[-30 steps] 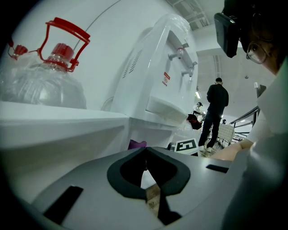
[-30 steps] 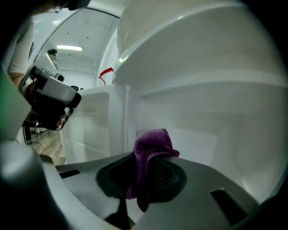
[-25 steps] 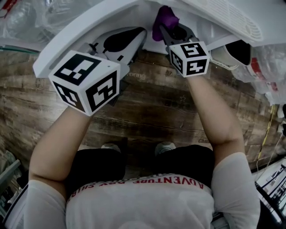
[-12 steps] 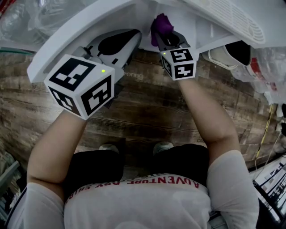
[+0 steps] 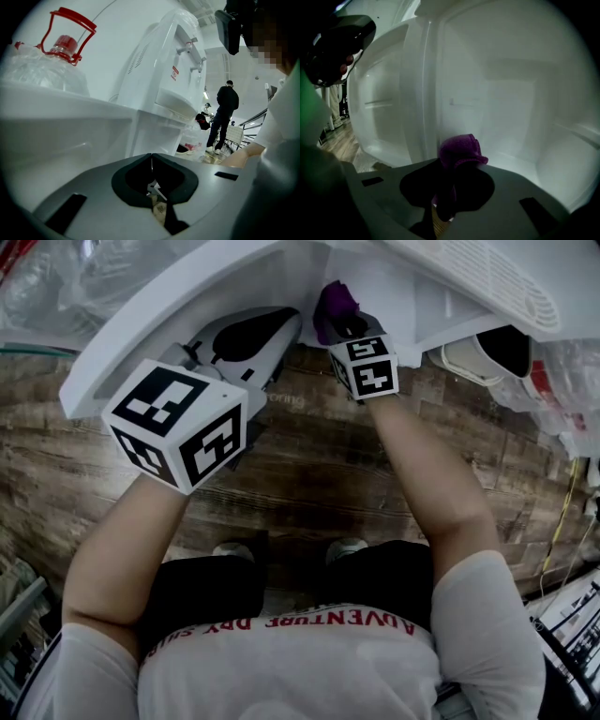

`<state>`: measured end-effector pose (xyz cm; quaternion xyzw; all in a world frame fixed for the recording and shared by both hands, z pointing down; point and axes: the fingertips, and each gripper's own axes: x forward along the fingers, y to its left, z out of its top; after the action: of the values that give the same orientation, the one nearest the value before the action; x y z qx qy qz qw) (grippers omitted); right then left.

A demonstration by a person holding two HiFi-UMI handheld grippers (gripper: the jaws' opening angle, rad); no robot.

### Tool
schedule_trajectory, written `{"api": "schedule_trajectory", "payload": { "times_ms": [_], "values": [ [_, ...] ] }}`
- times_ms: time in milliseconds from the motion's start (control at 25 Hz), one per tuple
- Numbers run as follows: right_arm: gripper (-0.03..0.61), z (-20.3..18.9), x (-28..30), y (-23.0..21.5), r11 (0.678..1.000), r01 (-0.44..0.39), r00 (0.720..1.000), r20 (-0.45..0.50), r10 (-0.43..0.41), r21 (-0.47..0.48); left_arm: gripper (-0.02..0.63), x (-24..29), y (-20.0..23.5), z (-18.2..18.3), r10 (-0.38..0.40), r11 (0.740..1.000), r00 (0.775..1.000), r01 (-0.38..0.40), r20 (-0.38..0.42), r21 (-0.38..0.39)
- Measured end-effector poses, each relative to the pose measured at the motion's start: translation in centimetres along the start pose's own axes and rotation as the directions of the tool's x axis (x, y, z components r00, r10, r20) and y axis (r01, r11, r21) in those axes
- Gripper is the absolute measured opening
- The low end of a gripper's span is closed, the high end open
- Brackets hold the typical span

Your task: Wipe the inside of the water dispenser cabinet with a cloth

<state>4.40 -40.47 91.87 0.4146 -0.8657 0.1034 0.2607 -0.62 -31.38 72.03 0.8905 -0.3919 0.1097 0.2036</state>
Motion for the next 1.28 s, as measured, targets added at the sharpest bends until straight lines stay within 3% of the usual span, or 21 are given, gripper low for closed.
{"api": "schedule_trajectory", "payload": {
  "times_ms": [640,1280],
  "values": [
    [0.064,-1.6,0.1,-0.9,0.999,0.019,0.998,-0.054,-0.020,-0.029,0.028,0.2,-0.3,0.2,-0.001,1.000,1.000,0.001,0.003,-0.010],
    [0.064,-5.8,-3.5,-6.1,0.993,0.111,0.985,-0.127,-0.115,-0.035,0.028,1.5,-1.8,0.1,-0.029,0.999,1.000,0.029,-0.001,-0.015]
  ]
}}
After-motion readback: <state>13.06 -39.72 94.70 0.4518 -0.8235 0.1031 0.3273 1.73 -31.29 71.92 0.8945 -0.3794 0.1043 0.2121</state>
